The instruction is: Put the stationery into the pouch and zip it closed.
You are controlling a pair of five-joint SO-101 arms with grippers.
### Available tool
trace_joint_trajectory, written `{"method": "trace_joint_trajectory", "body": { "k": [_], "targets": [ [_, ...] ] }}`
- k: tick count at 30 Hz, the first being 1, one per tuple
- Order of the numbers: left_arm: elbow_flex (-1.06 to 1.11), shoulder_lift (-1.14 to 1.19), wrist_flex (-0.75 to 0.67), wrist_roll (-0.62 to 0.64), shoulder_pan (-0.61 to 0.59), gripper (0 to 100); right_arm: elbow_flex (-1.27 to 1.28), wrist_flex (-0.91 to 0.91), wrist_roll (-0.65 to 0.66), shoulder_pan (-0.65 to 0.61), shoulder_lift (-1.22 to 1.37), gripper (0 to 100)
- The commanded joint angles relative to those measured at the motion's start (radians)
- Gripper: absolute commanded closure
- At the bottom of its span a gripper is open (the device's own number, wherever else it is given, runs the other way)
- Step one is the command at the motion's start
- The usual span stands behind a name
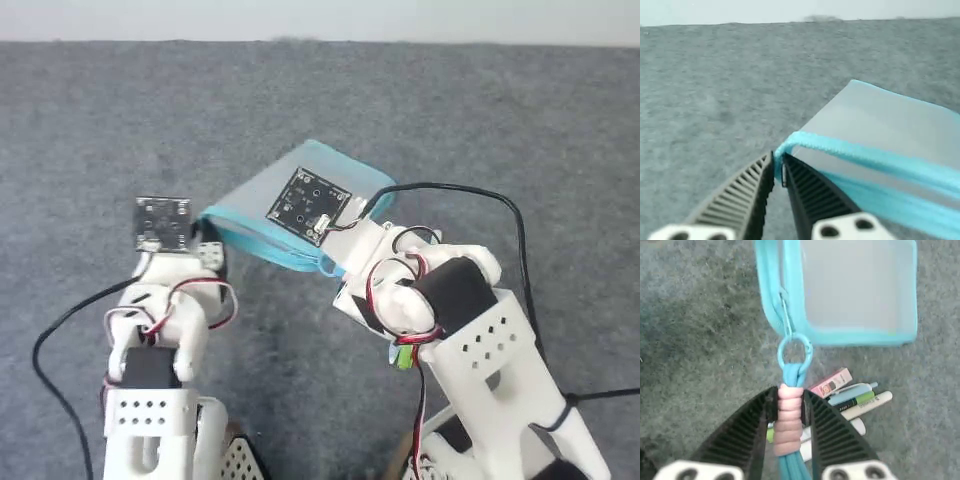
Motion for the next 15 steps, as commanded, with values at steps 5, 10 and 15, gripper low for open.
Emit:
{"method": "trace_joint_trajectory", "body": {
  "k": [5, 10, 15],
  "targets": [
    [-0.067, -0.009, 0.017, 0.017, -0.003, 99, -0.048, -0.012, 0.002, -0.11, -0.016, 89.0],
    [-0.067, -0.008, 0.017, 0.017, 0.015, 99, -0.034, -0.005, 0.044, -0.232, -0.021, 59.9],
    [-0.119, -0.006, 0.077, 0.018, 0.017, 99, 0.164, -0.15, 0.077, -0.351, -0.108, 43.8]
  ]
}}
